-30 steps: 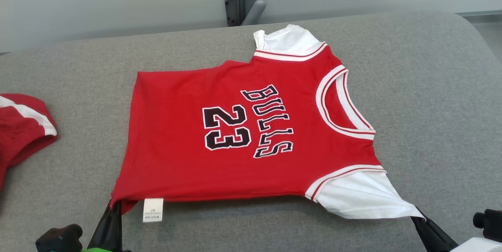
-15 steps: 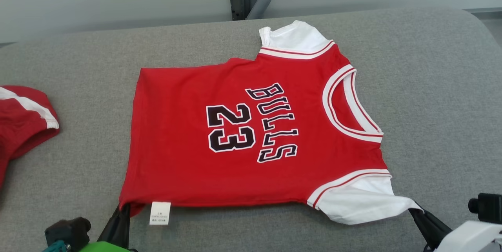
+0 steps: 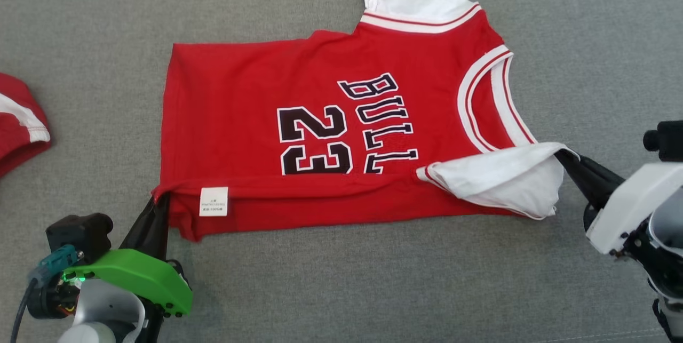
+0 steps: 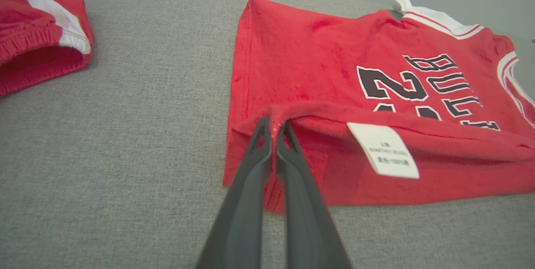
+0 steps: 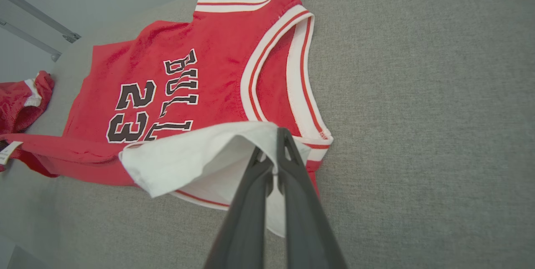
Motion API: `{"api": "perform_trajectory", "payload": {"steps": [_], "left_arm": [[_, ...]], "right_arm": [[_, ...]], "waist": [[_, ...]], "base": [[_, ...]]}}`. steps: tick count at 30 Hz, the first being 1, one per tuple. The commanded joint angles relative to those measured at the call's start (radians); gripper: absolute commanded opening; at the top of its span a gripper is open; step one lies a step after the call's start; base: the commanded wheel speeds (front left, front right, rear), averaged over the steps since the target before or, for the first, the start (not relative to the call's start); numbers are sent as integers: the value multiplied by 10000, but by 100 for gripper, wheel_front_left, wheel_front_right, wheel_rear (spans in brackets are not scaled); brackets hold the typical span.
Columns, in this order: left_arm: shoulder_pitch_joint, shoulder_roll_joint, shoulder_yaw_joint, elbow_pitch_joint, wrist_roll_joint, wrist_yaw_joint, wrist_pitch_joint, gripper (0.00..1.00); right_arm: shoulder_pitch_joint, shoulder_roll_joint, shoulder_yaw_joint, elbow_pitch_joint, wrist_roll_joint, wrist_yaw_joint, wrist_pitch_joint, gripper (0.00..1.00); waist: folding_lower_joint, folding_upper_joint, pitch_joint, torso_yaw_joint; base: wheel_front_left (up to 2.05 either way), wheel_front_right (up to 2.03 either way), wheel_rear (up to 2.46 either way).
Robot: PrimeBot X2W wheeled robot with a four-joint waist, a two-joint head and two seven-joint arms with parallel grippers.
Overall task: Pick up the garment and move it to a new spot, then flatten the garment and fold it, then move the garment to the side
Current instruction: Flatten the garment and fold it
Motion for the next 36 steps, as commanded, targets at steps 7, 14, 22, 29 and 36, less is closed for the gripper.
{"api": "perform_trajectory", "payload": {"steps": [7, 14, 22, 29, 36], "left_arm": [[-742, -148, -74, 675, -165, -101, -38, 0], [-930, -301, -164, 1268, -248, -183, -188, 0], [-954, -691, -274, 1580, -97, -234, -1161, 100], [-1073, -891, -98, 1445, 262, -129, -2755, 100], [-1387, -1041, -46, 1632, 1012, 244, -4107, 100]], "right_arm": [[-1491, -576, 944, 1273, 141, 0, -312, 0], [-2304, -963, 1737, 2355, 405, 1, -1201, 0], [-1757, -1101, 1786, 2762, 391, 0, -3659, 100], [-640, -280, 619, 2280, -925, 1, -5797, 100], [-54, 527, -92, 1927, -3049, 0, -7279, 100]], "waist": [[0, 0, 1338, 237], [0, 0, 1545, 339], [0, 0, 880, 349], [0, 0, -19, 96], [0, 0, -755, -103]], "base": [[0, 0, 0], [0, 0, 0], [0, 0, 0], [0, 0, 0], [0, 0, 0]]}}
